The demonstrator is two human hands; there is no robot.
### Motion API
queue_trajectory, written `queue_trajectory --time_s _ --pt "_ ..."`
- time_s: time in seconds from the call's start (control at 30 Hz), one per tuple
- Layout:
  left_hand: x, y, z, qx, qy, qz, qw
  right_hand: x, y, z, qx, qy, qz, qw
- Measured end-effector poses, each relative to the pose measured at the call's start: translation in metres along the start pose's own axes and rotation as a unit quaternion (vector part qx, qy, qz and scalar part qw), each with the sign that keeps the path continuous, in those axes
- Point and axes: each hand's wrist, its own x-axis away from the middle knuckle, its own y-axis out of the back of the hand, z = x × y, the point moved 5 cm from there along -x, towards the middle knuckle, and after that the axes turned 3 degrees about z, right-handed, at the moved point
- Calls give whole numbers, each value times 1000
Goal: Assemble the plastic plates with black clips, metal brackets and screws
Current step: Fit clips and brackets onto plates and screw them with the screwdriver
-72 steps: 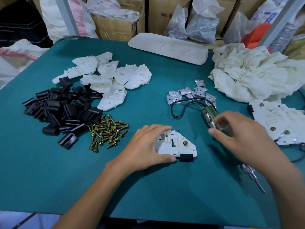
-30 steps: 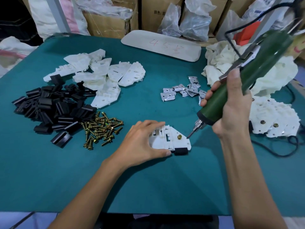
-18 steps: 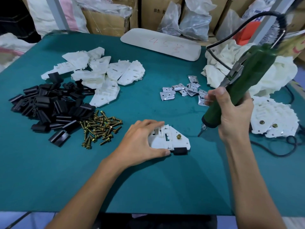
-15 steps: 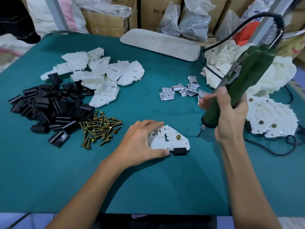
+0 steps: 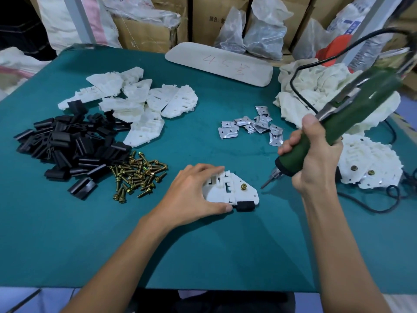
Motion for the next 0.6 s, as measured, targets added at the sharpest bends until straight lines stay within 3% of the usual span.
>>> queue_trajectory --time_s 0.2,0.6 --pt "0 -1 2 12 -1 -1 1000 14 -24 10 -66 21 38 997" --pt "-2 -3 4 -2 -5 -9 1000 18 -50 3 16 53 84 995"
